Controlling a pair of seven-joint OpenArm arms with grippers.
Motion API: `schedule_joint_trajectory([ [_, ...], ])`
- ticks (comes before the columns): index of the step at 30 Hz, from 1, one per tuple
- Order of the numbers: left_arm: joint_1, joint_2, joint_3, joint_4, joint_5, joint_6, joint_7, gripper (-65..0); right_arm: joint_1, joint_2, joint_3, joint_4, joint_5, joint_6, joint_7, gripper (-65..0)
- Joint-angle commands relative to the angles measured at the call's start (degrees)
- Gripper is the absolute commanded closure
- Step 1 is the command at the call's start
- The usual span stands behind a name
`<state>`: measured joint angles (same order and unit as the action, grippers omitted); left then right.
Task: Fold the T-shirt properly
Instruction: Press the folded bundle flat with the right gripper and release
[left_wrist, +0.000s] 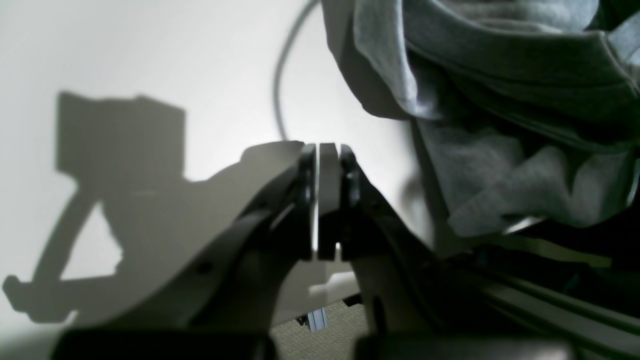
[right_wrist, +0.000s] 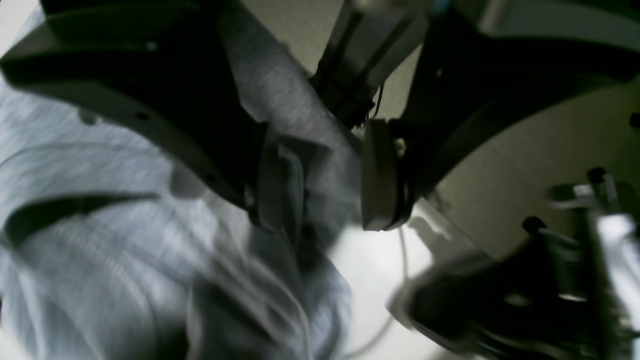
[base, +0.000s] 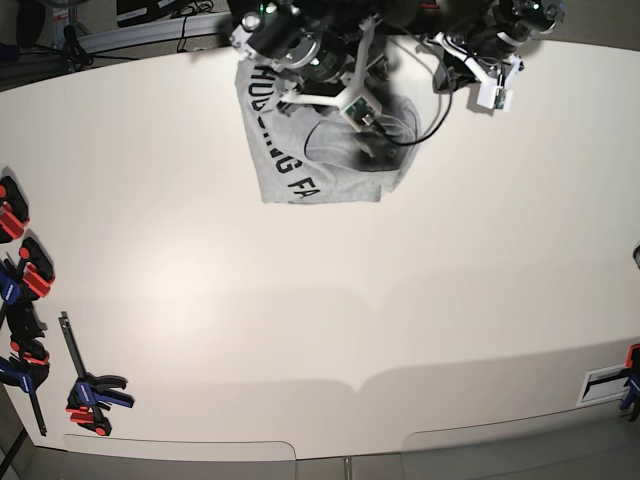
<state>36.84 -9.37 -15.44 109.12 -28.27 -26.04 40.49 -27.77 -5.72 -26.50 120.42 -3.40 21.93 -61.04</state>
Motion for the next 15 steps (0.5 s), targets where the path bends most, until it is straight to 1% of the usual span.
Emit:
schedule_joint_trajectory([
  [1,0.3,-0.2,-0.2,0.9,-0.7,-0.6,-0.9,0.0,0.0,-0.3,-0.2,0.7,-0.3,-0.8,1.2,-24.8],
  [4,0.3,-0.2,-0.2,0.9,-0.7,-0.6,-0.9,0.0,0.0,-0.3,-0.2,0.7,-2.8,-2.8,1.4,-24.8],
  [7,0.3,-0.2,-0.2,0.9,-0.7,-0.6,-0.9,0.0,0.0,-0.3,-0.2,0.7,-4.7,-4.0,1.4,-24.8],
  [8,0.3,-0.2,-0.2,0.9,-0.7,-0.6,-1.0,0.0,0.0,-0.3,-0.2,0.7,-5.5,-4.1,1.4,-24.8],
  [15,0.3,-0.2,-0.2,0.9,-0.7,-0.6,-1.0,0.0,0.0,-0.3,-0.2,0.7,-5.6,-4.9,1.8,-24.8],
])
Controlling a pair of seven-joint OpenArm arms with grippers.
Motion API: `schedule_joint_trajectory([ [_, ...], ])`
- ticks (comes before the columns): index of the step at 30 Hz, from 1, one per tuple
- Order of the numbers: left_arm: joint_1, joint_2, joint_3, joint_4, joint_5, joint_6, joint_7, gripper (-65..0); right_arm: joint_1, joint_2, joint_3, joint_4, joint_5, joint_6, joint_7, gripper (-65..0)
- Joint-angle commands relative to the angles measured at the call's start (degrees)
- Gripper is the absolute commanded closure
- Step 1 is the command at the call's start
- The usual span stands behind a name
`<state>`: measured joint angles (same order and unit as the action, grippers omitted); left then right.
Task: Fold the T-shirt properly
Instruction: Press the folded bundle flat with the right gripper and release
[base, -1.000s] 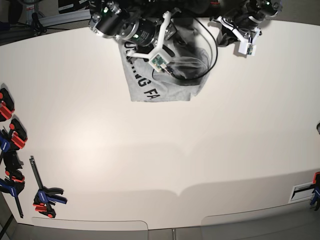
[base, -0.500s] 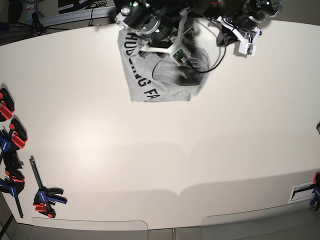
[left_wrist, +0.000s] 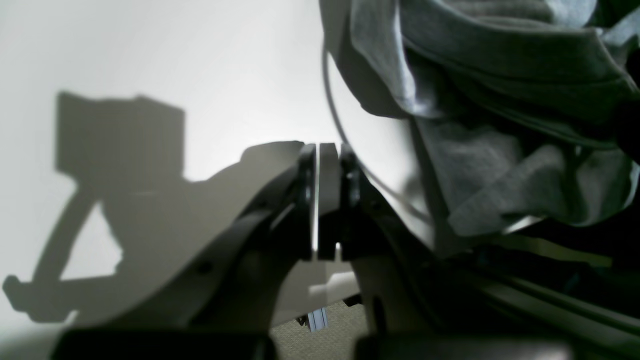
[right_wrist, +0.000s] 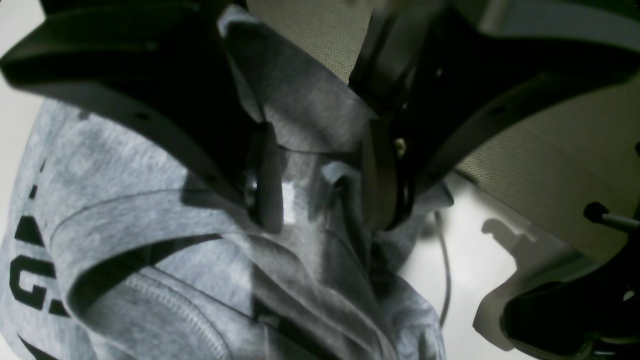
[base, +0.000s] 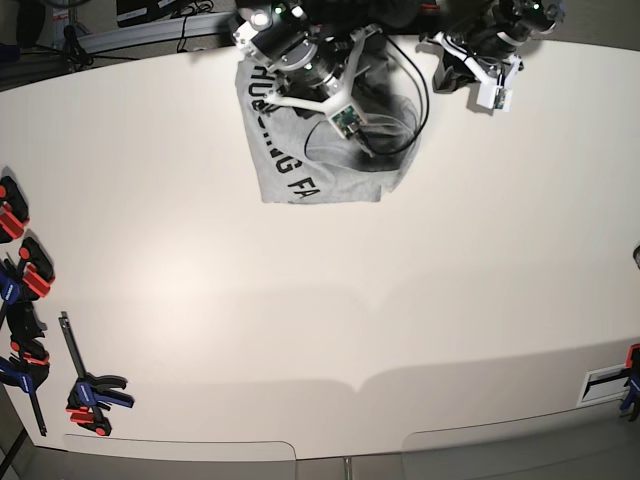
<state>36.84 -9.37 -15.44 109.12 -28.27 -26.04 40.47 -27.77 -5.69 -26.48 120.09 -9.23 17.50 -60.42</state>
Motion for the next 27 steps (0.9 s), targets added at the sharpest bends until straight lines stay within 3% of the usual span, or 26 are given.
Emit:
schedule_joint_trajectory([
  [1,0.3,-0.2,-0.2,0.9,-0.7,-0.6,-1.0,0.0,0.0,-0.3,-0.2,1.0,0.2,-0.5,1.3,-24.8],
  [6,0.3,-0.2,-0.2,0.9,-0.7,-0.6,-1.1,0.0,0.0,-0.3,-0.2,1.0,0.3,-0.5,1.3,-22.5],
  [12,0.3,-0.2,-0.2,0.9,-0.7,-0.6,-1.1,0.0,0.0,-0.3,-0.2,1.0,0.5,-0.4,1.2,0.0],
  [21,0.3,-0.2,-0.2,0.9,-0.7,-0.6,-1.1,0.0,0.0,-0.3,-1.6,1.0,2.8,1.0,0.4,0.0],
  [27,0.3,-0.2,-0.2,0.9,-0.7,-0.6,-1.1,0.0,0.0,-0.3,-9.6,1.0,2.8,1.0,-0.4,0.0],
])
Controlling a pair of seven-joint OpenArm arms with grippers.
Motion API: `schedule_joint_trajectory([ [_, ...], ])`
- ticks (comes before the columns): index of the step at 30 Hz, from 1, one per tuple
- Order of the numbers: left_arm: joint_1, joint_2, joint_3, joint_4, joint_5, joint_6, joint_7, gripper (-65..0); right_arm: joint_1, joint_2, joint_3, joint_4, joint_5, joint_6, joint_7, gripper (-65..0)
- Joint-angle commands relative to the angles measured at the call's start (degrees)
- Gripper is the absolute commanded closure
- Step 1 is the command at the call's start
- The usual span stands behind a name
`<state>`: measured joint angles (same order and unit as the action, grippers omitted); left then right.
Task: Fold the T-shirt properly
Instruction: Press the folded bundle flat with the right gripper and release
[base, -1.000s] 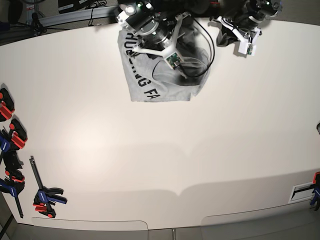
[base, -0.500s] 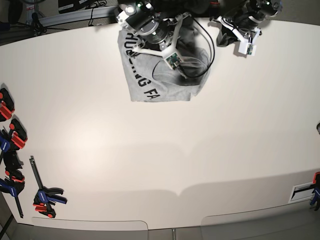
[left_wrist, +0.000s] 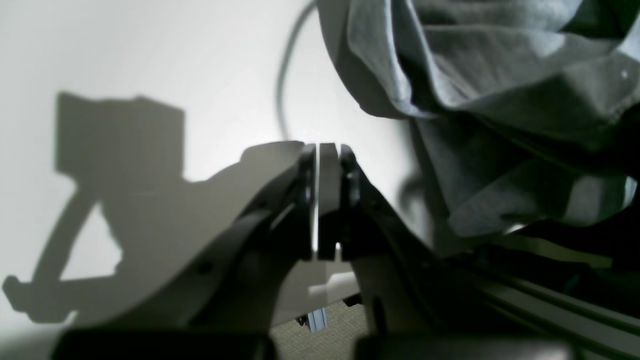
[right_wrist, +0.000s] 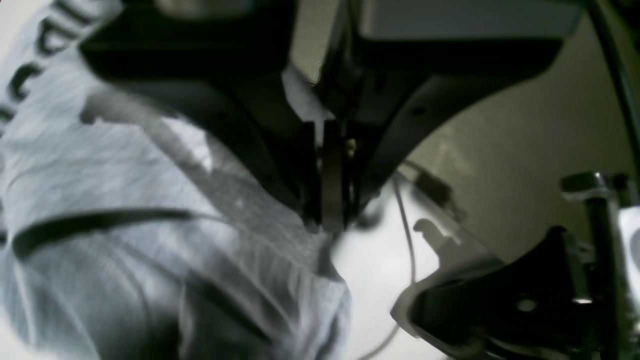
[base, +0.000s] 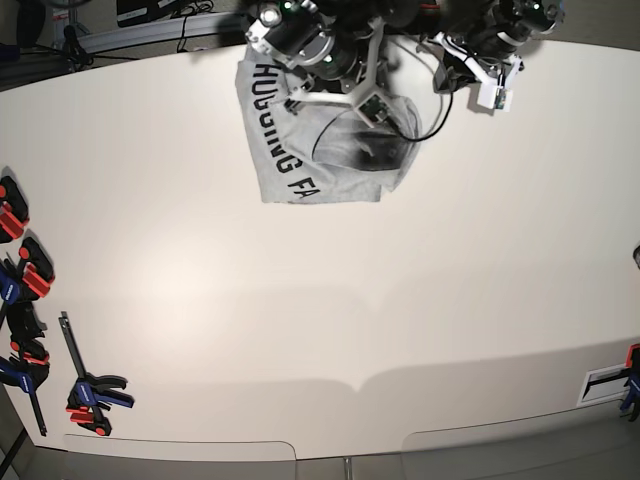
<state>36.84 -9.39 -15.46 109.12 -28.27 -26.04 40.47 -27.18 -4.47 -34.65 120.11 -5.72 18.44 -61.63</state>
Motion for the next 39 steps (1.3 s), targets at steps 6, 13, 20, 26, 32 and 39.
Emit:
schedule_joint_trajectory([
  [6,0.3,-0.3,-0.2,0.9,-0.7,-0.6,-1.1,0.0,-0.3,-1.4,-3.5,1.0,2.9,3.7,1.2,0.0],
  [13,0.3,-0.3,-0.2,0.9,-0.7,-0.6,-1.1,0.0,1.6,-1.4,-3.5,1.0,17.7,18.6,1.0,0.0],
  [20,0.3,-0.3,-0.2,0.9,-0.7,-0.6,-1.1,0.0,3.8,-1.4,-3.5,1.0,25.9,21.5,-1.2,0.0],
  [26,0.3,-0.3,-0.2,0.9,-0.7,-0.6,-1.1,0.0,4.0,-1.4,-3.5,1.0,25.8,21.5,-1.2,-4.6],
  [32,-1.6,-2.6,-0.4,1.1,2.1,-0.6,-2.0,0.0,7.3,-1.4,-3.5,1.0,24.6,21.3,-1.1,-9.6],
  [39,-2.3,-7.0,-0.3,6.9,-2.5,-0.5,-1.5,0.0,12.8,-1.4,0.2,1.0,12.4,18.4,2.6,0.0],
])
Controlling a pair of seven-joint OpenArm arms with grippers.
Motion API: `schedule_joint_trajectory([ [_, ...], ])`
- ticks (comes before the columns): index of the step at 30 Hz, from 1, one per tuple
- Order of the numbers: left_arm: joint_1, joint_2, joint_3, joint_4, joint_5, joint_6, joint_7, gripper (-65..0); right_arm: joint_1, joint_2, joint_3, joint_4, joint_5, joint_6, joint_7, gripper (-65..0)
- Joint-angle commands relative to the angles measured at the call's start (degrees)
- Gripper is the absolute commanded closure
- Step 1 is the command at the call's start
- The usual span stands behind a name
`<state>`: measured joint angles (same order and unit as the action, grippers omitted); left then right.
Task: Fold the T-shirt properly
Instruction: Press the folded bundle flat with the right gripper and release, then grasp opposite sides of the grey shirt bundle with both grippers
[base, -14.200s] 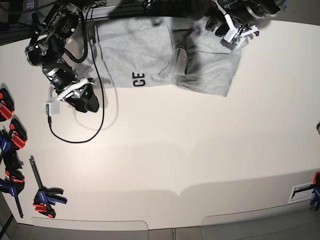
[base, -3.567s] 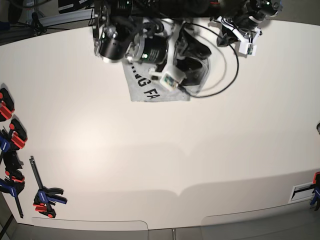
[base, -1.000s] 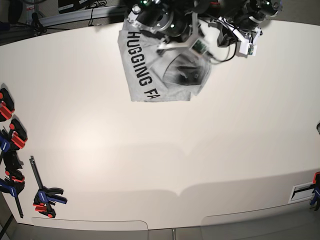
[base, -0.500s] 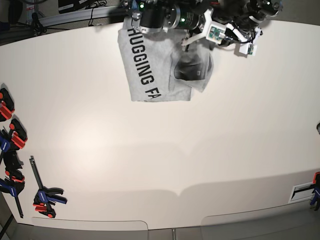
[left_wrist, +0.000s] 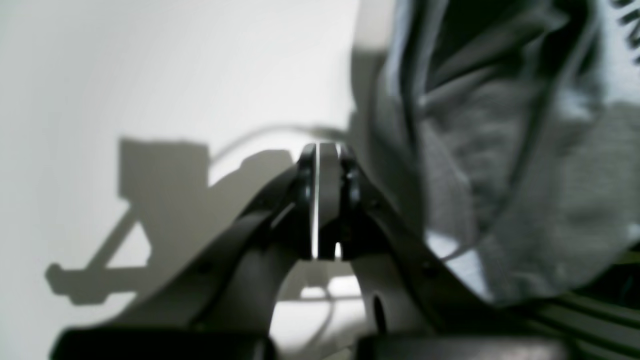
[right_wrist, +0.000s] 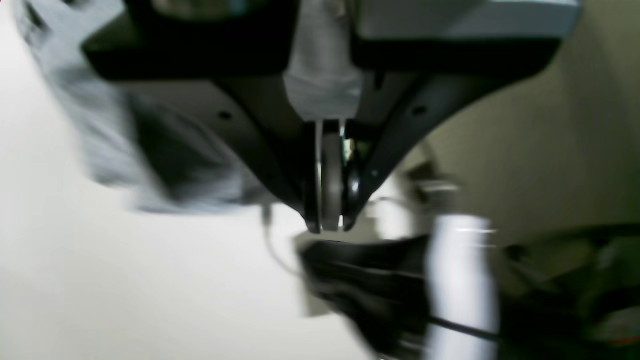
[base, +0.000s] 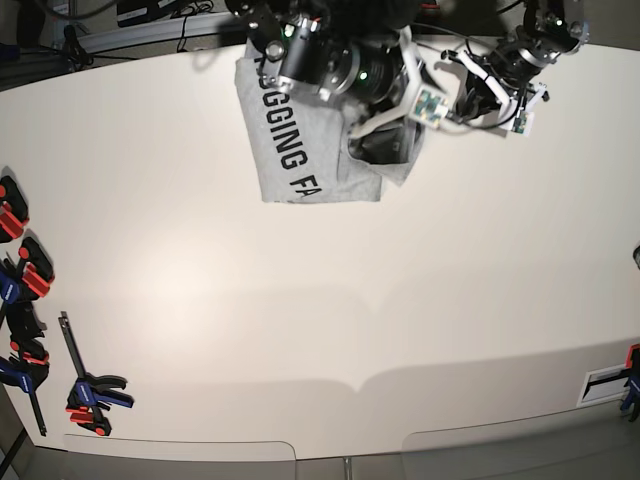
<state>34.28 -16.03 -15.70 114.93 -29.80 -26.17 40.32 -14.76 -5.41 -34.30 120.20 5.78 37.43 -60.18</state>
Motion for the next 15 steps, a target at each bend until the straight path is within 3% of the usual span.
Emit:
schedule_joint_trajectory([
  [1,0.3,-0.3,-0.1,2.4,-1.4,-0.4,-1.2,0.0,0.8,-0.5,1.4,1.0,0.0,-1.0,2.2,0.0],
  [8,4.3,0.2,0.0,10.8,-4.6,-0.5,-0.9,0.0,1.7,-0.5,17.7,1.0,1.2,-3.6,4.2,0.0],
  [15,6.7,1.6,0.0,12.9,-8.6,-3.0,0.1,0.0,1.8,-0.4,32.2,0.9,11.0,-3.6,4.3,0.0],
])
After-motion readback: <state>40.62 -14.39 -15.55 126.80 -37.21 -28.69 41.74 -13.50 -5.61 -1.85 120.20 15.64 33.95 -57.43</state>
